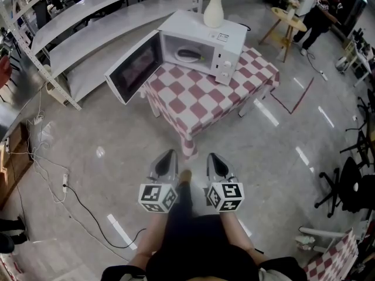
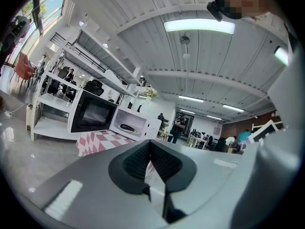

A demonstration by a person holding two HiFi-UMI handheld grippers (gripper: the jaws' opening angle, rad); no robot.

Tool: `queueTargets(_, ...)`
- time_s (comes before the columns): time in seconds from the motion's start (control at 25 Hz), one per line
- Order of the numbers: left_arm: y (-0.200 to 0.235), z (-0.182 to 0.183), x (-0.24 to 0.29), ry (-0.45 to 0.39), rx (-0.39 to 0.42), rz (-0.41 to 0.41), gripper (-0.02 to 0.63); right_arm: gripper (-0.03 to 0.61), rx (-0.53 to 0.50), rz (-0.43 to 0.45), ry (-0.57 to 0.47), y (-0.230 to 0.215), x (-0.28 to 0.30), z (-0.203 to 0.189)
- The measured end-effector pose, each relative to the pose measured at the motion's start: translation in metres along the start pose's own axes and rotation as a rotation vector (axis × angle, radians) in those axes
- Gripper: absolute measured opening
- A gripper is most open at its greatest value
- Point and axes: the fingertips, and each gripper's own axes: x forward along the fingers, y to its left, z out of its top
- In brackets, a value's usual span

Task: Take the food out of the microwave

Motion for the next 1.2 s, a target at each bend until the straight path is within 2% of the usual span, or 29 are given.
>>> queueTargets(0.52,0.022,0.022,0.072,-0.002,-0.003,-0.038,0.008,0.000,-0.003,-0.050,-0.015,-0.029,0.059,0.036)
queueTargets(1.2,0.054,0.042,0.145,-0.008,-0.004,-0.047,0.008,0.002,-0.009,-0.053,-0.024,-0.051,0.130,0.066)
